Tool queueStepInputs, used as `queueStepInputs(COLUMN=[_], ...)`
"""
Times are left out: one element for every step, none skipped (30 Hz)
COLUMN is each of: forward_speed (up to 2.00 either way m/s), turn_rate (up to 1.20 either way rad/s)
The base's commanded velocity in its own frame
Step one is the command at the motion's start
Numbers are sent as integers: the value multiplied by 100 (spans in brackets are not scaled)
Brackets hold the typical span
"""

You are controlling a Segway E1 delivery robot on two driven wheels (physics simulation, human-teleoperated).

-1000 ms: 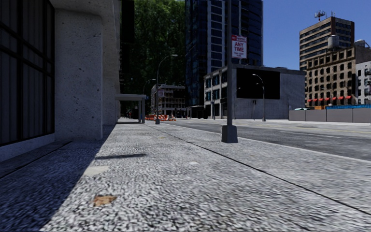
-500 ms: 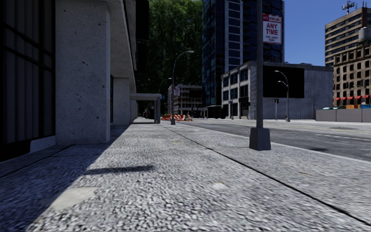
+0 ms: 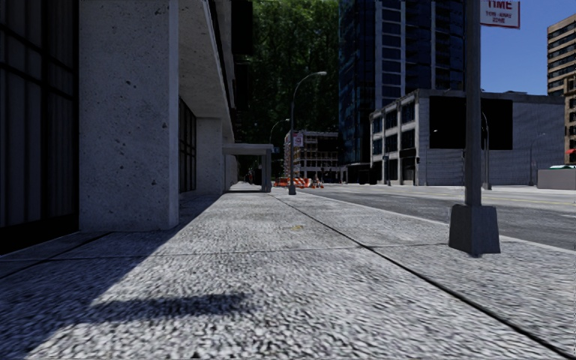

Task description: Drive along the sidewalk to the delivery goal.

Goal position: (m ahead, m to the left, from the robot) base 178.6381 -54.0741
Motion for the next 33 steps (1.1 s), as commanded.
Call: queueStepInputs(forward_speed=[200,200,200,200,200,200,200,200,200,200,200,200,200,200,200,200,200,200,200,200,200,200,200,200,200,200,200,200,200,200,200,200,200], turn_rate=[31,31,31,31,31,31,31,31,31,31,31,31,31,30,17,10,10,7,7,5,5,1,0,0,0,0,0,0,0,0,0,0,0])
